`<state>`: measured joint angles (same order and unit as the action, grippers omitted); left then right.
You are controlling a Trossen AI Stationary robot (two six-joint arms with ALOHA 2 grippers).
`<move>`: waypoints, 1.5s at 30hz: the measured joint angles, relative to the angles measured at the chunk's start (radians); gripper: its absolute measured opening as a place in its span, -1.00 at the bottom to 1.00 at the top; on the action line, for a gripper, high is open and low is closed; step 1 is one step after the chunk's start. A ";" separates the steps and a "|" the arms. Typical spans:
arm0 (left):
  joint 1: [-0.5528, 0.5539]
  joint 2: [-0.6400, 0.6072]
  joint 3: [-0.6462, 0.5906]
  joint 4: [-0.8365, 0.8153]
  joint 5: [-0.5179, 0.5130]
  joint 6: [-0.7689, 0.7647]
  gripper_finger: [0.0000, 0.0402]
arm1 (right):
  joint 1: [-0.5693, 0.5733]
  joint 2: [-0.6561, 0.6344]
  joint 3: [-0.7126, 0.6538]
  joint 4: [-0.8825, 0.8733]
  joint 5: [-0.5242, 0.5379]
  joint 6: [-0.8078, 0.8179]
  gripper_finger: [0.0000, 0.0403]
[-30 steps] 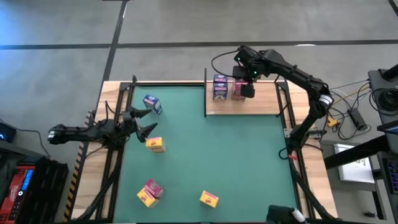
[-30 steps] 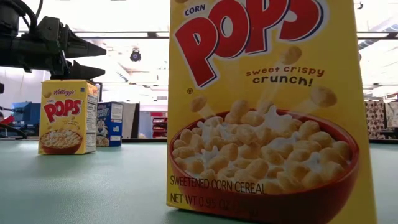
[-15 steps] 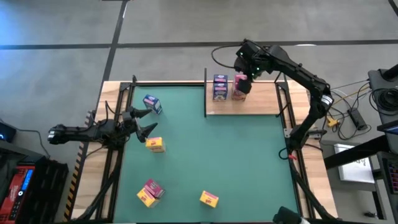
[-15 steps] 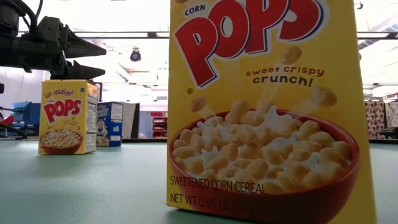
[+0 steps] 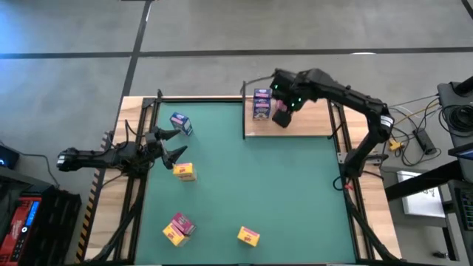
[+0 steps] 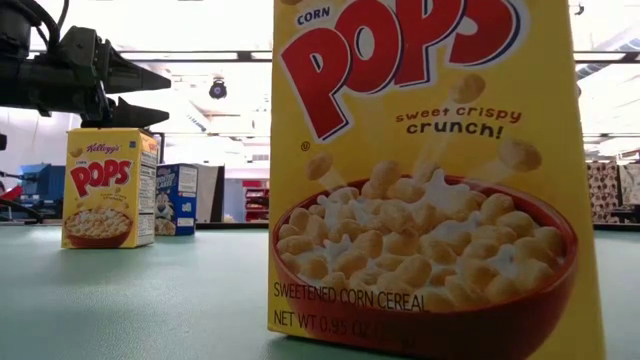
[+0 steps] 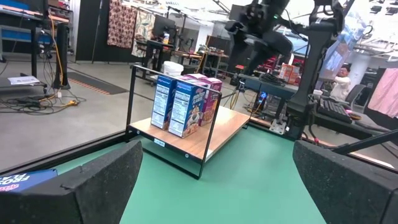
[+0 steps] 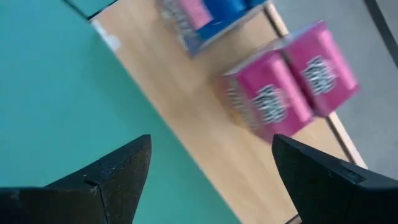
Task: Stack cereal on shelf
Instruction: Put the pink cereal box on the shelf
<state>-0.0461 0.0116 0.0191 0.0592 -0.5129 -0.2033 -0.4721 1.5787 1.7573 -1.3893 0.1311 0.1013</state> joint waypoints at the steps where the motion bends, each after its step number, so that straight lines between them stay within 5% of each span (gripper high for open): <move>1: 0.000 0.000 0.000 0.000 0.000 0.000 0.99 | 0.026 0.000 -0.004 -0.001 0.012 0.023 0.60; 13: 0.000 0.000 0.000 0.000 0.000 0.000 0.99 | 0.358 -0.031 -0.008 -0.012 0.212 0.296 0.60; 26: 0.000 0.000 0.000 0.000 0.000 0.000 0.99 | 0.504 -0.105 -0.201 0.125 0.275 0.475 0.60; 39: 0.000 0.000 0.000 0.000 0.000 0.000 0.99 | 0.712 -0.512 -0.714 0.814 0.498 0.146 0.60; 45: 0.000 0.000 0.000 0.000 0.000 0.000 0.99 | 0.723 -0.665 -0.934 1.039 0.508 0.069 0.60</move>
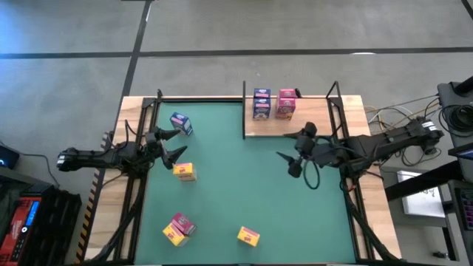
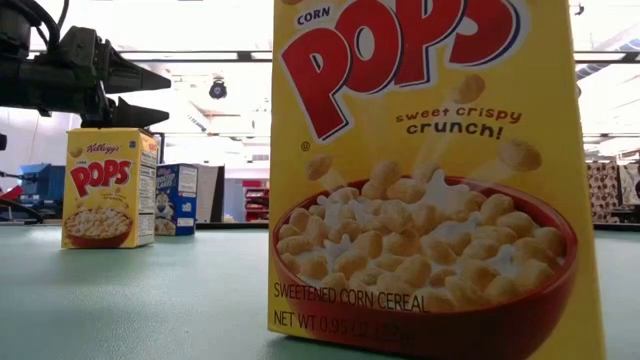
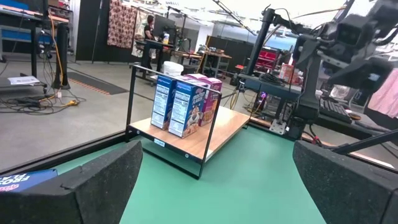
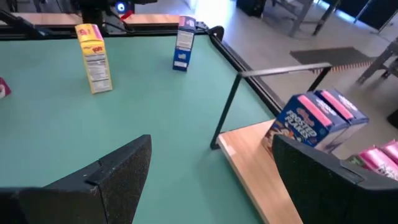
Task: Stack cereal on shelf
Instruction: Put the pink cereal box on the shelf
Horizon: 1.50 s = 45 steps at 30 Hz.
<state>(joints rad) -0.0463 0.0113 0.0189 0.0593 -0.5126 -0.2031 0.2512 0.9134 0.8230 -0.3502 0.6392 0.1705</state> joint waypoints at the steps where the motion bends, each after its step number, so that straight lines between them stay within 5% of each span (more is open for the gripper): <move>1: 0.000 0.000 0.000 0.000 0.000 0.000 0.99 | 0.000 -0.020 -0.036 0.031 0.000 -0.005 0.60; 8: 0.000 0.000 0.000 0.000 0.000 0.000 0.99 | 0.000 -0.168 -0.257 0.281 -0.027 -0.060 0.60; 18: 0.000 0.000 0.000 0.000 0.000 0.000 0.99 | 0.000 -0.331 -0.418 0.377 -0.232 -0.119 0.60; 31: 0.000 0.000 0.000 0.000 0.000 0.000 0.99 | 0.000 -0.338 -0.441 0.400 -0.386 -0.184 0.60; 45: 0.000 0.000 0.000 0.000 0.000 0.000 0.99 | 0.000 -0.345 -0.441 0.422 -0.386 -0.189 0.60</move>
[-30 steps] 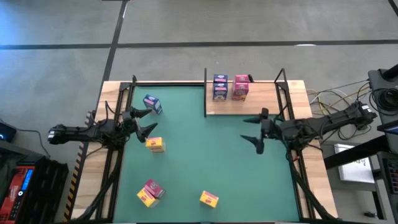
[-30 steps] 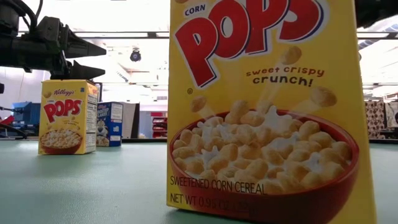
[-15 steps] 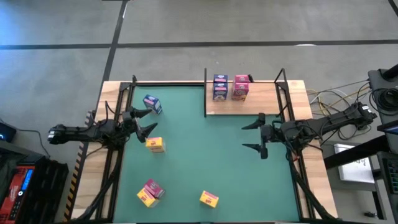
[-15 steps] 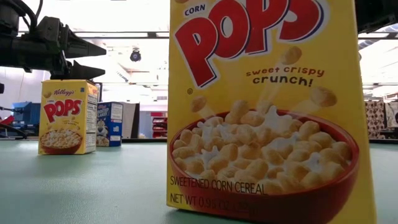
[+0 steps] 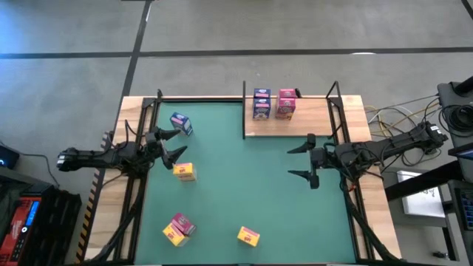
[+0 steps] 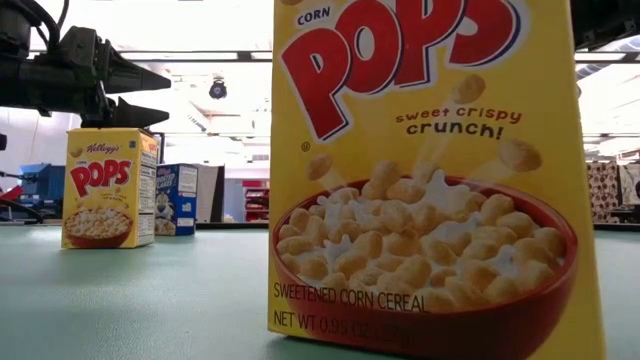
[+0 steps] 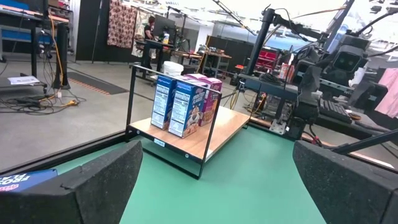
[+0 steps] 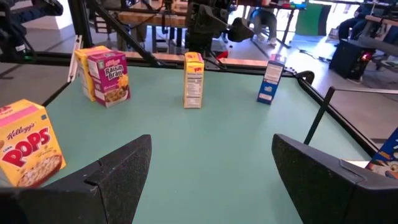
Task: Stack cereal on shelf
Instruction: Put the pink cereal box on the shelf
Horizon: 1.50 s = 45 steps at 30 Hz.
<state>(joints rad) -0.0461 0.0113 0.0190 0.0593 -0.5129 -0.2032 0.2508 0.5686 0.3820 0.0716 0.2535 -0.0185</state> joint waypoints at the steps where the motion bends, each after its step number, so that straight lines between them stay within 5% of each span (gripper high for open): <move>1: 0.000 0.000 0.000 0.000 0.000 0.000 0.99 | 0.000 -0.001 0.000 0.003 0.000 0.000 0.60; 14: 0.000 0.000 0.000 0.015 -0.016 0.004 0.99 | 0.000 -0.011 0.001 0.025 0.000 0.086 0.60; 20: 0.000 0.000 0.000 0.015 -0.102 0.010 0.99 | 0.000 -0.011 0.001 0.024 0.000 0.135 0.60; 25: 0.000 0.000 0.000 0.016 -0.104 -0.114 0.99 | 0.000 -0.010 0.001 0.024 0.001 0.149 0.60; 31: -0.001 0.002 0.000 0.012 -0.064 -0.255 0.99 | 0.000 -0.010 0.001 0.024 0.009 0.148 0.60; 39: 0.000 0.014 0.001 -0.006 -0.040 -0.254 0.99 | 0.000 -0.010 0.001 0.022 0.009 0.196 0.60; 45: 0.000 0.016 0.001 -0.008 0.133 -0.233 0.99 | 0.000 -0.010 0.001 0.015 0.009 0.191 0.60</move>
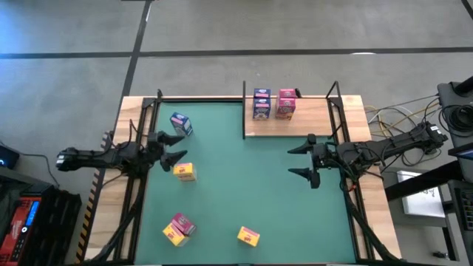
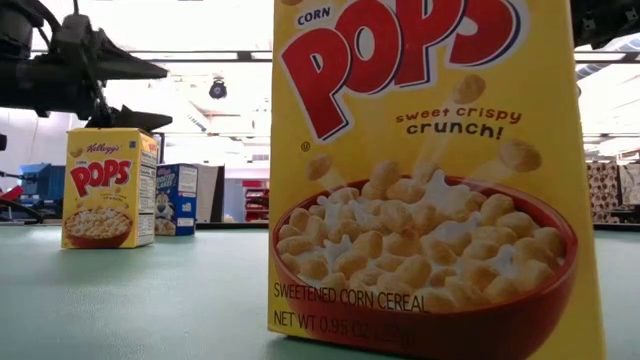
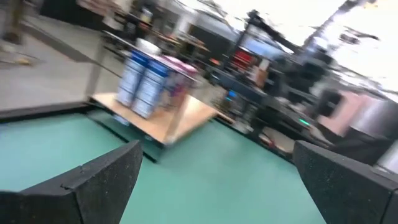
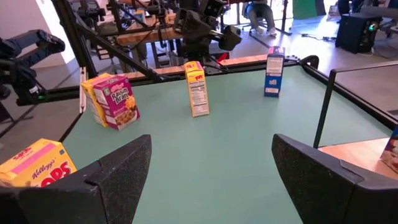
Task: Stack cereal on shelf
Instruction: Put the pink cereal box on the shelf
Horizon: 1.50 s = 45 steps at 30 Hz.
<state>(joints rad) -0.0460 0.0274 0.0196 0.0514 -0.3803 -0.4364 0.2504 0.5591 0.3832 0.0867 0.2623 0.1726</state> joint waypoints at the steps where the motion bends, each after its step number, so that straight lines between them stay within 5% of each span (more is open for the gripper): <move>1: 0.000 0.000 0.000 0.001 0.045 -0.003 0.99 | 0.000 0.000 0.000 0.000 0.000 0.000 0.60; 13: -0.001 0.063 -0.001 0.161 0.357 -0.069 0.99 | 0.000 0.000 0.000 0.000 0.000 0.000 0.60; 20: -0.001 0.190 0.000 0.386 0.393 -0.054 0.99 | 0.000 0.000 0.000 0.000 0.000 0.000 0.60; 30: -0.028 0.450 0.050 0.506 0.428 -0.064 0.99 | 0.000 0.000 0.000 -0.001 0.000 0.000 0.60; 40: -0.081 0.739 0.304 0.073 0.449 0.005 0.99 | 0.000 0.000 0.000 -0.001 0.000 0.000 0.60; 45: -0.193 0.770 0.370 -0.117 0.363 -0.082 0.99 | 0.000 0.001 0.000 -0.001 0.000 0.000 0.60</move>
<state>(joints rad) -0.2394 0.7977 0.3899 -0.0655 -0.0178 -0.5186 0.2508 0.5598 0.3832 0.0856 0.2623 0.1726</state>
